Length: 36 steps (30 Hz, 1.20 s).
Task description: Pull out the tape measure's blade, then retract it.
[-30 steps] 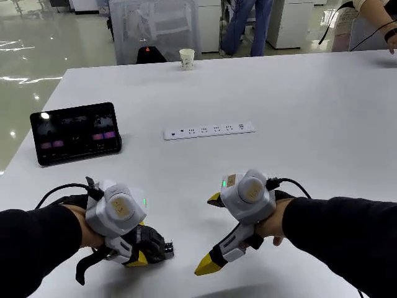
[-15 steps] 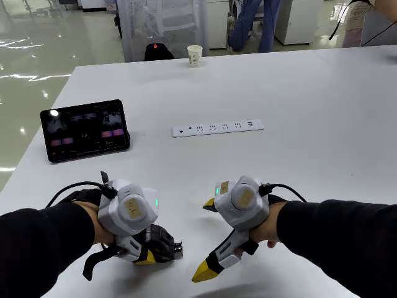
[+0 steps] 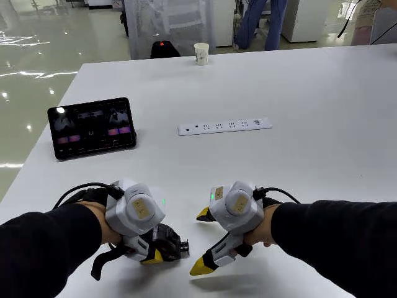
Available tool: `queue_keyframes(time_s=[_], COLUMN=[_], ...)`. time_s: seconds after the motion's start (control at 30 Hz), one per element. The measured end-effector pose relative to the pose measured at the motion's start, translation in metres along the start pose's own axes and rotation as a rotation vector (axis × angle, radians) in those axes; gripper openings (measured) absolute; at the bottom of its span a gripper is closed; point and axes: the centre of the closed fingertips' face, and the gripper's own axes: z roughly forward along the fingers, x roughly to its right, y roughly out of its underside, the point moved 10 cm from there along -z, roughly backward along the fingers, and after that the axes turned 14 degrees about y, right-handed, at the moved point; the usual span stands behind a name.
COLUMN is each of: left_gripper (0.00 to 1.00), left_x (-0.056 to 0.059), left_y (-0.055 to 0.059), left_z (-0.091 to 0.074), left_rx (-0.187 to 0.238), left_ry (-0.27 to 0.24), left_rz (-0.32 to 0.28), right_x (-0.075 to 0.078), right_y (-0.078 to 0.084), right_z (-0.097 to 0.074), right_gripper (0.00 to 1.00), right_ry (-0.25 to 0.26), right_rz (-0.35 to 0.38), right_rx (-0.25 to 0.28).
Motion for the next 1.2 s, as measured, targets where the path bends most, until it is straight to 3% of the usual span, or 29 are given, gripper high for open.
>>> queue_keyframes(time_s=[0.37,0.53,0.87,1.2], left_gripper=[0.34,0.34,0.34,0.34], left_x=[0.000,0.000,-0.001,-0.001], left_y=[0.000,0.000,0.000,0.000], left_z=[0.000,0.001,0.001,0.001], left_rx=[0.001,0.003,0.004,0.003], left_ry=[0.010,0.010,0.009,0.008], left_rz=[-0.005,-0.006,-0.007,-0.005], right_x=[0.000,-0.002,-0.010,-0.009], right_y=[-0.002,-0.003,-0.011,-0.012], right_z=[0.010,0.013,0.015,0.017], right_gripper=[0.33,0.31,0.14,0.12], right_ry=[-0.009,-0.021,-0.066,-0.059], right_rz=[-0.030,-0.054,-0.137,-0.169], right_rx=[-0.009,-0.015,-0.015,-0.027])
